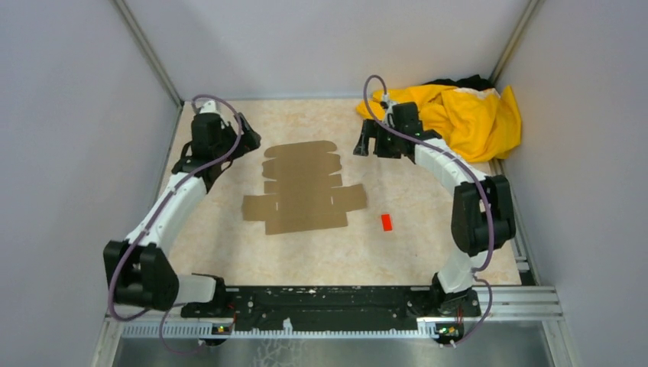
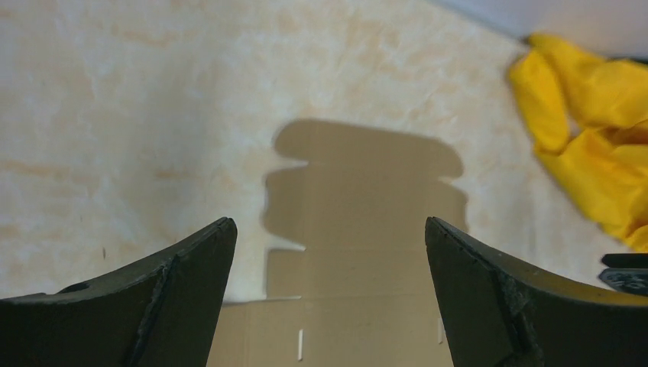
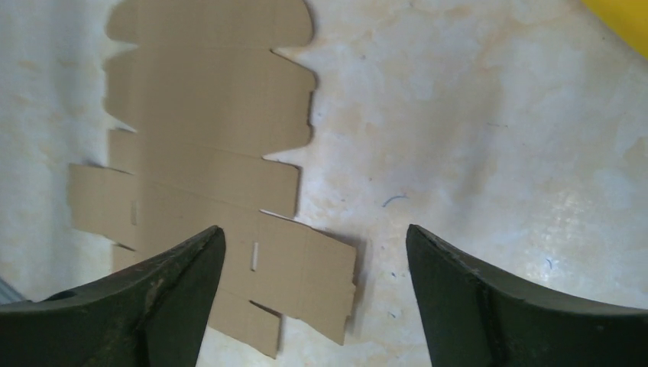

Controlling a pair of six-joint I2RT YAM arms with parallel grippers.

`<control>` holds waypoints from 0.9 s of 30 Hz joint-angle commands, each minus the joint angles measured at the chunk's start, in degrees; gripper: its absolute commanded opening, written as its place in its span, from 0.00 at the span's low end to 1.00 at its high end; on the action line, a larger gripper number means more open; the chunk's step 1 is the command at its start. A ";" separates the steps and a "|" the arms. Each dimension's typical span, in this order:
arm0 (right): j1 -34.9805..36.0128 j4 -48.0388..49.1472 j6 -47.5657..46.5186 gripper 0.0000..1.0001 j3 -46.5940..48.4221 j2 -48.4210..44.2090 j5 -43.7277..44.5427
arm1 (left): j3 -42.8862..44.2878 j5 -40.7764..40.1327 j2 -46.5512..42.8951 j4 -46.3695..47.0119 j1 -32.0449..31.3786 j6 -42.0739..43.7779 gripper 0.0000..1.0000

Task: Fold the paper box

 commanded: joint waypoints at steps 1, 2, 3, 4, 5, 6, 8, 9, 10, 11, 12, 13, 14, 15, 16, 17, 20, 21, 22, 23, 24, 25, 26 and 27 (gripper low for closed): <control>4.30 -8.96 -3.86 0.78 5.88 2.85 12.16 | 1.48 -0.50 5.30 -9.80 0.20 -0.04 0.99; 4.96 -9.33 -4.01 0.69 6.12 3.24 13.78 | 0.39 -1.38 5.99 -9.29 0.27 -0.25 0.96; 5.64 -9.36 -4.26 0.62 6.05 3.67 14.86 | -0.58 -1.58 6.62 -8.55 0.41 -0.26 0.92; 6.39 -9.27 -4.52 0.57 5.80 4.01 15.97 | -0.99 -1.28 7.34 -8.65 0.61 -0.17 0.87; 7.11 -9.38 -4.83 0.54 5.86 4.41 17.82 | -1.34 -0.87 8.02 -8.76 0.64 -0.15 0.82; 7.90 -9.58 -5.24 0.48 5.90 4.92 18.84 | -1.93 -0.43 8.61 -8.61 0.66 -0.28 0.68; 9.31 -9.55 -6.17 0.39 5.76 5.66 20.21 | -2.77 -0.52 9.95 -8.64 0.73 -0.50 0.39; 10.04 -9.17 -6.53 0.37 5.48 5.72 21.62 | -2.96 -0.62 10.63 -8.72 0.73 -0.42 0.31; 10.69 -8.82 -6.70 0.35 5.06 5.73 22.97 | -3.21 -1.27 11.60 -8.95 0.73 -0.48 0.25; 11.29 -8.05 -6.77 0.33 4.65 5.70 23.85 | -3.36 -2.32 12.27 -9.47 0.73 -0.75 0.17; 11.89 -7.37 -6.72 0.32 4.29 5.78 24.28 | -3.38 -3.52 12.89 -10.11 0.73 -1.21 0.12; 12.13 -6.54 -6.53 0.29 3.84 5.87 24.16 | -3.65 -4.58 13.42 -10.31 0.72 -1.64 0.09; 12.38 -5.80 -6.34 0.26 3.44 6.16 23.98 | -4.05 -5.08 13.97 -10.13 0.73 -1.85 0.08; 12.59 -5.29 -6.06 0.25 3.38 6.55 24.13 | -4.46 -5.43 14.39 -9.74 0.73 -2.03 0.05; 12.90 -4.79 -5.76 0.21 3.43 7.13 24.26 | -4.85 -5.67 14.81 -9.43 0.73 -2.35 0.02; 13.16 -4.44 -5.49 0.18 3.85 7.83 24.22 | -5.32 -5.78 15.34 -9.05 0.73 -2.63 0.01; 13.83 -3.43 -4.47 0.09 4.53 9.84 24.92 | -6.29 -5.98 16.96 -7.82 0.73 -2.87 0.00; 13.98 -3.01 -4.25 0.07 4.78 10.63 24.91 | -6.61 -6.27 17.53 -7.46 0.73 -2.83 0.00; 14.20 -2.81 -4.00 0.06 5.03 11.42 24.98 | -6.96 -6.31 18.00 -6.96 0.73 -2.67 0.00; 14.40 -2.62 -3.80 0.05 5.29 12.11 24.92 | -7.13 -6.47 18.36 -6.79 0.73 -2.64 0.00; 14.69 -2.42 -3.66 0.05 5.56 12.72 24.84 | -7.23 -6.46 18.77 -6.57 0.73 -2.63 0.00; 14.93 -2.25 -3.54 0.04 5.79 13.28 24.82 | -7.31 -6.32 19.14 -6.26 0.73 -2.57 0.00; 15.19 -2.07 -3.41 0.04 6.00 13.81 24.90 | -7.34 -6.15 19.46 -5.98 0.73 -2.55 0.00; 15.38 -1.85 -3.36 0.04 6.18 14.57 24.91 | -7.34 -5.93 19.76 -5.85 0.73 -2.57 0.00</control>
